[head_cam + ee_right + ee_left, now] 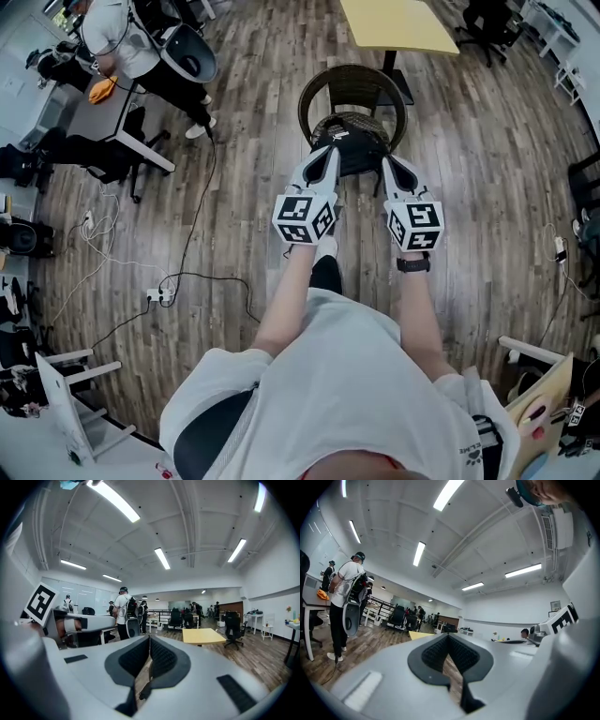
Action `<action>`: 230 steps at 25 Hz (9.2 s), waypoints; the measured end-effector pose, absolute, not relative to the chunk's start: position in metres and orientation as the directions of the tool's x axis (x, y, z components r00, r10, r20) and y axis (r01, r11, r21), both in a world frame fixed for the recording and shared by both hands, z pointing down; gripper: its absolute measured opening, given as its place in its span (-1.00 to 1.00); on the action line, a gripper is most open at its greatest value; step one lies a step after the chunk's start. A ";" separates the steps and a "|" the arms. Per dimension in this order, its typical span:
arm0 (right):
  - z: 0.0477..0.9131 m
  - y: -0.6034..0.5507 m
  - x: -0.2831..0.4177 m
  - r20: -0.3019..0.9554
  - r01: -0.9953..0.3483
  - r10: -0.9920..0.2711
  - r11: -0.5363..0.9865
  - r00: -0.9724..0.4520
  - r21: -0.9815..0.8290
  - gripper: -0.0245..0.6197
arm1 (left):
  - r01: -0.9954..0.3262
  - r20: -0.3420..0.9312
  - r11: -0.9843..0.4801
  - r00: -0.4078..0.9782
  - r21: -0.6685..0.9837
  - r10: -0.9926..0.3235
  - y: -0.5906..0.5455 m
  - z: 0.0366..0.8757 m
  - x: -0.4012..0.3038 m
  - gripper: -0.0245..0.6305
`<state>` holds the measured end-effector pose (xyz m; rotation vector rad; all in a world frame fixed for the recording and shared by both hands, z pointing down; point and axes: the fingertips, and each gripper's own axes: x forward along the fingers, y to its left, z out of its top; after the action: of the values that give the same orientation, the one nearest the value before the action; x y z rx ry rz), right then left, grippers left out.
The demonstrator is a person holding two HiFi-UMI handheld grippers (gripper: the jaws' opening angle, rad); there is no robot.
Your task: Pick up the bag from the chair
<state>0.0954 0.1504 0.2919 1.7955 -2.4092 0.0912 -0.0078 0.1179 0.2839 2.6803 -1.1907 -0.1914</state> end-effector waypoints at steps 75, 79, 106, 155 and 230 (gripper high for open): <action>0.739 -0.161 0.181 0.826 -0.853 -0.403 0.496 -0.393 -0.164 -0.31 | -0.781 0.735 -0.523 0.568 0.341 -0.371 -0.161 0.761 0.013 -0.41; 0.760 -0.160 0.181 0.840 -0.811 -0.346 0.559 -0.418 -0.173 -0.20 | -0.772 0.770 -0.545 0.553 0.329 -0.318 -0.158 0.792 0.005 -0.37; 0.952 -0.194 0.221 0.946 -0.862 -0.160 0.475 -0.283 -0.178 0.70 | -0.884 0.868 -0.199 0.458 0.423 -0.193 -0.171 0.975 -0.021 0.86; 0.919 -0.195 0.185 0.883 -0.881 -0.197 0.313 -0.427 -0.355 -0.69 | -0.834 0.860 -0.371 0.488 0.408 -0.152 -0.195 0.925 0.017 -0.50; 0.345 -0.164 0.157 0.339 -0.984 -0.924 0.158 -0.179 -0.087 -0.72 | -0.761 0.344 -0.647 0.622 0.053 -0.704 -0.216 0.368 -0.008 -0.50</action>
<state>0.1574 -0.1641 0.3454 1.8656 -2.2240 0.4273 -0.0082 -0.2157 0.3682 2.6508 -1.2112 0.4377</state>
